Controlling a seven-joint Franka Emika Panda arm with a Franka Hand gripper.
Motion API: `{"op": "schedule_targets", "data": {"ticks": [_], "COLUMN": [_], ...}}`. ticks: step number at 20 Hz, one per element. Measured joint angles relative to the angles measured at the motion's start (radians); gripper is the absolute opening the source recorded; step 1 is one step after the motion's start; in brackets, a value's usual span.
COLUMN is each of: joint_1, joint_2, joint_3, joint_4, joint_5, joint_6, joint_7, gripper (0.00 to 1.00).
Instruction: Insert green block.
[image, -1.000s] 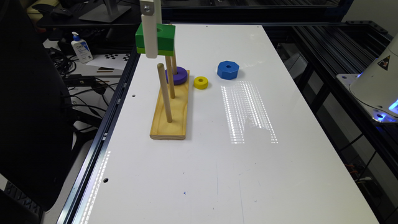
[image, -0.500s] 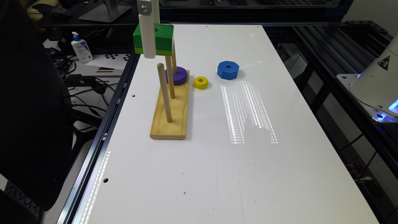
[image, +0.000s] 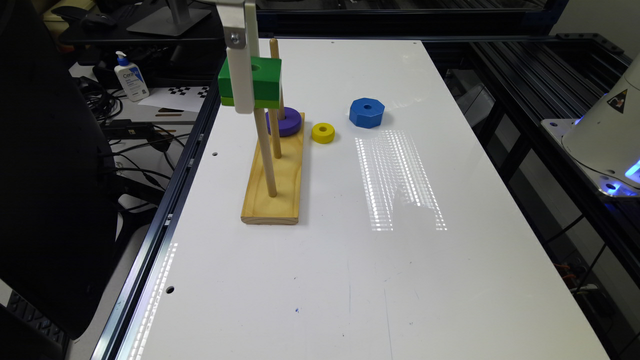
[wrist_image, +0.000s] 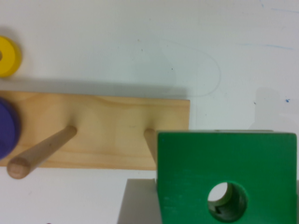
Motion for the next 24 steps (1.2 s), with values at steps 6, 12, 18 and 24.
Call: {"op": "schedule_targets", "data": {"ticks": [6,12,18,24], "joint_1": [0.001,0.001,0.001,0.001], "joint_2": [0.000,-0.002,-0.004,-0.004], "joint_3": [0.000,0.000,0.000,0.000], "joint_4": [-0.001,-0.002,-0.002,-0.013], "joint_5": [-0.0005,-0.0016,-0.0021,-0.0024], "joint_6": [-0.008,-0.016,-0.024,-0.022], "joint_7": [0.001,0.001,0.001,0.002], "gripper": [0.00,0.00,0.00,0.00]}}
